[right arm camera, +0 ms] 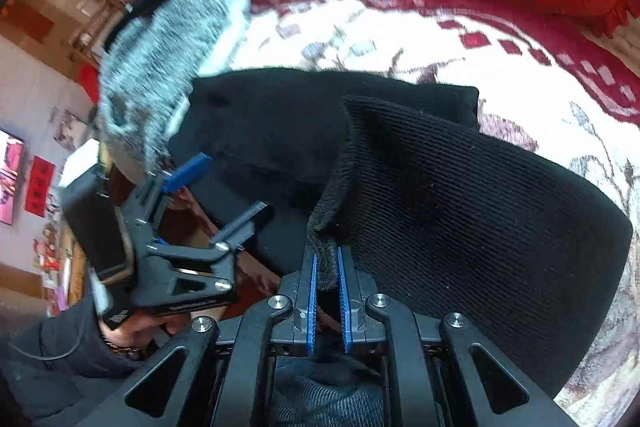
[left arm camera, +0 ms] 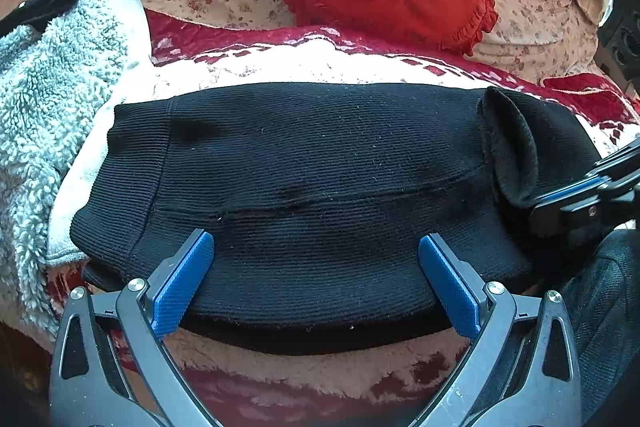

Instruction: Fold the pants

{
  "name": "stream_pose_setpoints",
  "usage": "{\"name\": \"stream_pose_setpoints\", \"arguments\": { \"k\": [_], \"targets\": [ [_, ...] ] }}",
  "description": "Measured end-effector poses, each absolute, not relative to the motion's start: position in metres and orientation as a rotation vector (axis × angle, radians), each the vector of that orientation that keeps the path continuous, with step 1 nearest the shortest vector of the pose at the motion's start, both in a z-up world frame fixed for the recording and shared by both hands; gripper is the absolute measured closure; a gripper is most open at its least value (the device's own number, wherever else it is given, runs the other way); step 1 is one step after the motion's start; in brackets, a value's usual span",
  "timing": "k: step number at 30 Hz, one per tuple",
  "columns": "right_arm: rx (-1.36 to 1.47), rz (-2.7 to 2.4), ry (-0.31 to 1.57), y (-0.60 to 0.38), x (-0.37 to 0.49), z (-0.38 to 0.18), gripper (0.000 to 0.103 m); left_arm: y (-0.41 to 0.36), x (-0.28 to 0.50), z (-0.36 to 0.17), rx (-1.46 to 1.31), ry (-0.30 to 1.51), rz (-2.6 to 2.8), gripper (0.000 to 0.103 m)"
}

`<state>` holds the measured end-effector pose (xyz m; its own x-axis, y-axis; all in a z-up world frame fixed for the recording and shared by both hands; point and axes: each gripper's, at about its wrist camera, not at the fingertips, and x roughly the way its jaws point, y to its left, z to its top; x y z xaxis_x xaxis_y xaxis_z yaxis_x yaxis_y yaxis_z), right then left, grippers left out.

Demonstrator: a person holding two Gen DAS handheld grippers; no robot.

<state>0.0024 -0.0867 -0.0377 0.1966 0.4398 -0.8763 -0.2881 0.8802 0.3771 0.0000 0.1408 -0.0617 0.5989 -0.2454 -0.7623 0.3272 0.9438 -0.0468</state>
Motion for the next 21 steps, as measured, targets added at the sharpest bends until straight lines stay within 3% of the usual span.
{"name": "stream_pose_setpoints", "arguments": {
  "k": [4,8,10,13,14,16,17,21],
  "targets": [
    [0.217,0.53,1.257,-0.091,0.003,-0.032,0.088,0.149,-0.003,-0.048,0.063,0.853,-0.357,0.001],
    [0.352,0.602,1.046,-0.125,-0.029,0.008,0.085,0.151,-0.027,-0.009,0.031,0.703,-0.488,0.001],
    [0.325,0.56,0.929,-0.156,-0.057,0.025,0.077,0.137,-0.041,0.012,0.037,0.612,-0.619,0.001],
    [0.214,0.398,0.871,-0.198,-0.09,0.021,0.077,0.106,-0.049,0.031,0.017,0.584,-0.81,0.004],
    [0.229,0.368,0.874,-0.212,-0.097,0.015,0.077,0.094,-0.049,0.033,0.03,0.588,-0.859,0.013],
    [0.255,0.314,0.879,-0.233,-0.103,0.003,0.08,0.065,-0.047,0.03,0.09,0.621,-0.916,0.057],
    [0.258,0.293,0.873,-0.241,-0.106,-0.002,0.084,0.052,-0.043,0.025,0.124,0.651,-0.916,0.085],
    [0.244,0.366,0.89,-0.245,-0.104,-0.012,0.087,0.024,-0.001,-0.017,0.175,0.786,-0.765,0.089]
  ]
}}
